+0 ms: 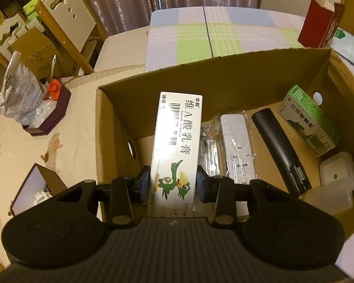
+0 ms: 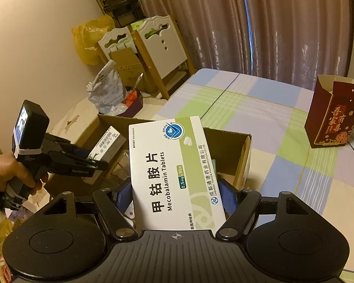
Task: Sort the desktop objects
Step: 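Lower both medicine boxes into the cardboard box and open both tools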
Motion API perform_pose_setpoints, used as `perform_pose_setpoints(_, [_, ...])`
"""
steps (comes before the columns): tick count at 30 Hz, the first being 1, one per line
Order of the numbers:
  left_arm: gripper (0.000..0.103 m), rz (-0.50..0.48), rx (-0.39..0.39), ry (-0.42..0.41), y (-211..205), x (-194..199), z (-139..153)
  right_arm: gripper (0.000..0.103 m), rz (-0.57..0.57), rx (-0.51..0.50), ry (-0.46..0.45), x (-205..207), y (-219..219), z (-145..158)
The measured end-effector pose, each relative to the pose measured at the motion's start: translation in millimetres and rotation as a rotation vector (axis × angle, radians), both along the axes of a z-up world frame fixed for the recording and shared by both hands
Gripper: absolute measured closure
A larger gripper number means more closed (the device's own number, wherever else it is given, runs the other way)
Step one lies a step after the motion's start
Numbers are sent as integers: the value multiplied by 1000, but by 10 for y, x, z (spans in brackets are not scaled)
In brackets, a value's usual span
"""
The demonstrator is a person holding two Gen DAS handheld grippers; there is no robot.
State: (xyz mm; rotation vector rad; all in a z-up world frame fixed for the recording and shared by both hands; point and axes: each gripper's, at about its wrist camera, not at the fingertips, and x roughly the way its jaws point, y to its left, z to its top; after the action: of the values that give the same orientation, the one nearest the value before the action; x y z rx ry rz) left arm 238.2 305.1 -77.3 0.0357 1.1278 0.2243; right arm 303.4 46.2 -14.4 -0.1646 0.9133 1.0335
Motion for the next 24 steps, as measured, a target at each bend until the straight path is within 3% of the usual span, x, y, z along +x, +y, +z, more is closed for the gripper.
perform_pose_setpoints(11, [63, 28, 115, 27, -98, 205, -105, 29, 7, -10, -13, -2, -19, -58])
perform_pose_setpoints(16, [54, 33, 128, 25, -94, 218, -92, 29, 15, -15, -23, -19, -20, -65])
perform_pose_setpoints(24, [50, 28, 121, 0, -78, 140, 29, 29, 23, -22, -31, -46, 23, -77])
